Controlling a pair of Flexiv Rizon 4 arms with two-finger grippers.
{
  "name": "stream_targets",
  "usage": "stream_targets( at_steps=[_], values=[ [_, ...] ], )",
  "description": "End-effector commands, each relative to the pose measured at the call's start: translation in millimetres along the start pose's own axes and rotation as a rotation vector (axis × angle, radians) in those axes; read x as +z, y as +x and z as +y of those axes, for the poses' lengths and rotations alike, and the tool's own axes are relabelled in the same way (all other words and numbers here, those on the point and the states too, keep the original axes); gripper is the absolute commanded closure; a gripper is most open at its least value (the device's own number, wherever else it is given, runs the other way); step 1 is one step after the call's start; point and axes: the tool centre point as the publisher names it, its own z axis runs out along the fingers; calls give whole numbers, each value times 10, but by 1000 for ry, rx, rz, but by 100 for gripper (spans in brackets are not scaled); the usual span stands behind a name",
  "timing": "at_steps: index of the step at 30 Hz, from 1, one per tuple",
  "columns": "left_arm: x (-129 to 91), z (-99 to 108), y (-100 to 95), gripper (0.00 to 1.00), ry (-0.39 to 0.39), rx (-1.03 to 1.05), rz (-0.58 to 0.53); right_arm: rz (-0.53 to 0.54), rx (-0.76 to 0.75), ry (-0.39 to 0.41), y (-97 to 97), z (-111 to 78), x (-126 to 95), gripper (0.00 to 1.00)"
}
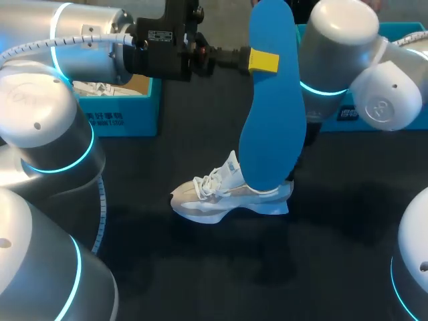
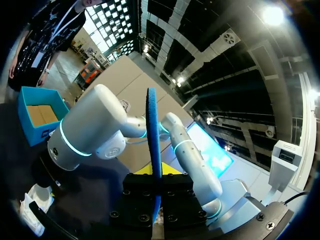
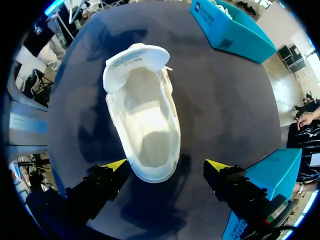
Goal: Take the shoe out of the shoebox, open the shoe tongue, remove and reinsert the insole, then place the shoe into the shoebox
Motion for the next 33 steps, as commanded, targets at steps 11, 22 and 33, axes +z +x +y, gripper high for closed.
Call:
stream_targets(
  at_steps=[11, 22, 33],
  values=[
    [9, 0, -2, 100, 0, 0, 1, -2, 1, 3, 11, 10, 7, 0],
    [9, 0, -2, 100, 0, 0, 1, -2, 1, 3, 11, 10, 7, 0],
    [9, 0, -2, 100, 0, 0, 1, 8, -60, 43, -87, 290, 76, 0]
  ],
)
